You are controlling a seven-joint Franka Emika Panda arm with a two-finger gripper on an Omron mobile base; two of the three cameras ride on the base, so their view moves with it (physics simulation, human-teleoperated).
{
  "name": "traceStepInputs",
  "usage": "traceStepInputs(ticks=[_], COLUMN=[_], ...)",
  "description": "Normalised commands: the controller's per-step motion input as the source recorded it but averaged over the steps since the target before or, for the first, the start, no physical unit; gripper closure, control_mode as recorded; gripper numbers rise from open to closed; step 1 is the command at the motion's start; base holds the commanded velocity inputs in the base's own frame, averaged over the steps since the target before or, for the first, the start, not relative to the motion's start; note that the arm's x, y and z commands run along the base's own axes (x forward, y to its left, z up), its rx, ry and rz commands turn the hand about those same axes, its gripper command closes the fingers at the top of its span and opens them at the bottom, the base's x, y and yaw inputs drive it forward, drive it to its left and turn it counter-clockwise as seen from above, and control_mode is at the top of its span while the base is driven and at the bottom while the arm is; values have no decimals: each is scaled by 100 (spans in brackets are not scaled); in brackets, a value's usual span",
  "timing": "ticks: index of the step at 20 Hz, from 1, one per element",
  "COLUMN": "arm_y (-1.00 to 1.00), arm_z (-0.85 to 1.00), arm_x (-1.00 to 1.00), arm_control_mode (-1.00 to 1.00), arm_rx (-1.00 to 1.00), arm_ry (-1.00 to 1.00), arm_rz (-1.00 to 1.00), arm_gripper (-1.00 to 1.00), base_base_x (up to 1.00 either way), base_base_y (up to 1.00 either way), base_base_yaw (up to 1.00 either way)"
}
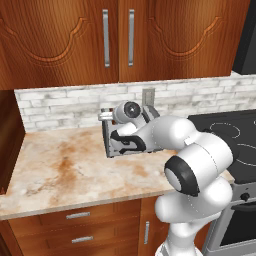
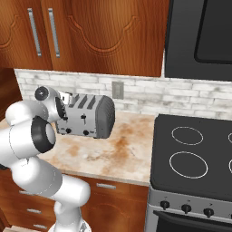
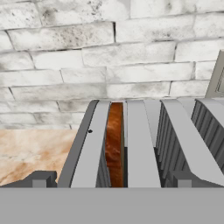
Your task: Start the toaster. Once the lever pops up, take the bread to the plate on the dining counter.
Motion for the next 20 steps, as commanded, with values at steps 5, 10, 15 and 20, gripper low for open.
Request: traceStepInputs(ticks=[5, 10, 15, 20], arm_y=[0, 0, 0, 0], arm_z=[0, 0, 0, 0], arm_x=[0, 0, 0, 0], arm_control_mode=[-100, -100, -100, -100], arm_rx=[0, 0, 0, 0], arm_ry=[0, 0, 0, 0], arm_rz=[0, 0, 0, 0], arm_gripper=[-100, -100, -100, -100], base_base_x=[0, 0, 0, 0], base_base_y=[0, 0, 0, 0], base_base_yaw=[0, 0, 0, 0])
